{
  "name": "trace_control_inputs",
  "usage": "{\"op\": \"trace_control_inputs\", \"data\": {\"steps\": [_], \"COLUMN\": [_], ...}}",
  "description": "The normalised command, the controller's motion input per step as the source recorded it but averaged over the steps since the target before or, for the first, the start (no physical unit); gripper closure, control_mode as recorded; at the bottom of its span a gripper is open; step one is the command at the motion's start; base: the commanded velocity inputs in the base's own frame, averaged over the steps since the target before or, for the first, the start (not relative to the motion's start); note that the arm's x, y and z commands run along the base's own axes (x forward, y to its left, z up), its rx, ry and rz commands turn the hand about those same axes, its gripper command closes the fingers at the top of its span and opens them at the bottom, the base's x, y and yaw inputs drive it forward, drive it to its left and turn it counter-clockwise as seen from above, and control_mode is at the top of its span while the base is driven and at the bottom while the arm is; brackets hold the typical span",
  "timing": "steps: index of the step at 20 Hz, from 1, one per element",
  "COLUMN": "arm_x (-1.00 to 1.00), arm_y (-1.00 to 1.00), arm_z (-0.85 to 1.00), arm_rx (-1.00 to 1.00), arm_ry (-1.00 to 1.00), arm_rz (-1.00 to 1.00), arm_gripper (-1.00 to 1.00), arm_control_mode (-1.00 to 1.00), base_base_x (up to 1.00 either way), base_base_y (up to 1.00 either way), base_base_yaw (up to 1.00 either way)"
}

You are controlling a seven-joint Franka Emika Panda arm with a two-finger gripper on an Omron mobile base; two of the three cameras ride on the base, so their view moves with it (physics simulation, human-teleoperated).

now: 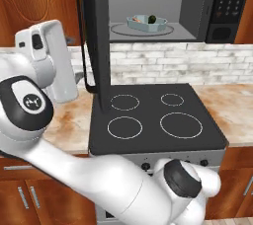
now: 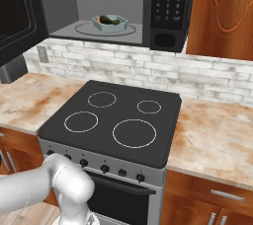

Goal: Place the tupperware containing the shrimp and squash meal in the microwave. Close the microwave door and press the start button to reheat the meal.

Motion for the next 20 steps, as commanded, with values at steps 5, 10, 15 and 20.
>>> {"op": "trace_control_inputs", "data": {"steps": [5, 10, 15, 20], "arm_x": [0.01, 0.04, 0.17, 0.31], "arm_y": [-1.00, -1.00, -1.00, -1.00], "arm_z": [0.00, 0.00, 0.00, 0.00], "arm_rx": [0.01, 0.05, 0.07, 0.06], "arm_ry": [0.00, 0.00, 0.00, 0.00], "arm_rz": [-0.27, -0.21, -0.17, -0.13], "arm_gripper": [-1.00, -1.00, -1.00, -1.00], "arm_control_mode": [-1.00, -1.00, -1.00, -1.00], "base_base_x": [0.00, 0.00, 0.00, 0.00], "base_base_y": [0.00, 0.00, 0.00, 0.00], "base_base_yaw": [0.00, 0.00, 0.00, 0.00]}}
